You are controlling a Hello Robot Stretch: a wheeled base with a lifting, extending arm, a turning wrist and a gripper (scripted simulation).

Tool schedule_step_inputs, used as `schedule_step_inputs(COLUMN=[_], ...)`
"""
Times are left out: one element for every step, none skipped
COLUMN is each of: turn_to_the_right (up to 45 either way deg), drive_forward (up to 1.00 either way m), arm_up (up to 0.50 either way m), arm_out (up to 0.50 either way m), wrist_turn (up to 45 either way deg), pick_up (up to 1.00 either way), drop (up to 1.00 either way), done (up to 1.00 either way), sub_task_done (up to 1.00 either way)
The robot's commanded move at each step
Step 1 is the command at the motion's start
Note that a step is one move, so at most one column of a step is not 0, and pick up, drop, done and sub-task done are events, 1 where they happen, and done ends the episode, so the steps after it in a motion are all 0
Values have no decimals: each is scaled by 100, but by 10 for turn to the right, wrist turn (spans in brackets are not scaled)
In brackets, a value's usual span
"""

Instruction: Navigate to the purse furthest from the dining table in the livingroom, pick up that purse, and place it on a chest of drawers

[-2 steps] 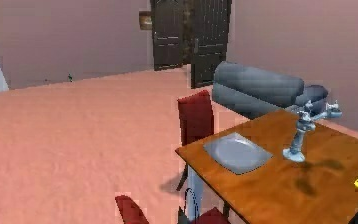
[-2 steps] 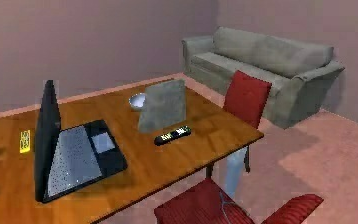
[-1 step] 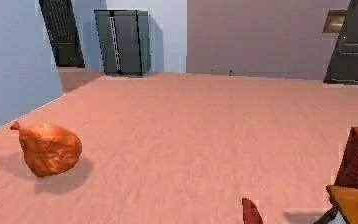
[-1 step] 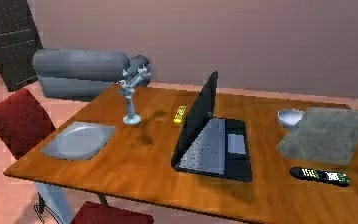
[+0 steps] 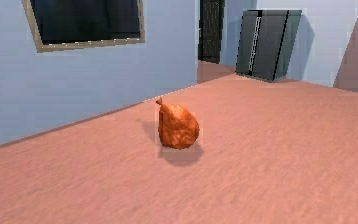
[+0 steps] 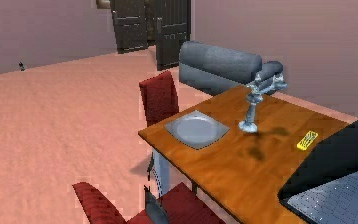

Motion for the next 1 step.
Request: schedule_step_inputs(turn_to_the_right=[0], drive_forward=[0], arm_up=[50], arm_out=[0], wrist_turn=[0], pick_up=[0], drop=[0], done=[0], sub_task_done=[0])
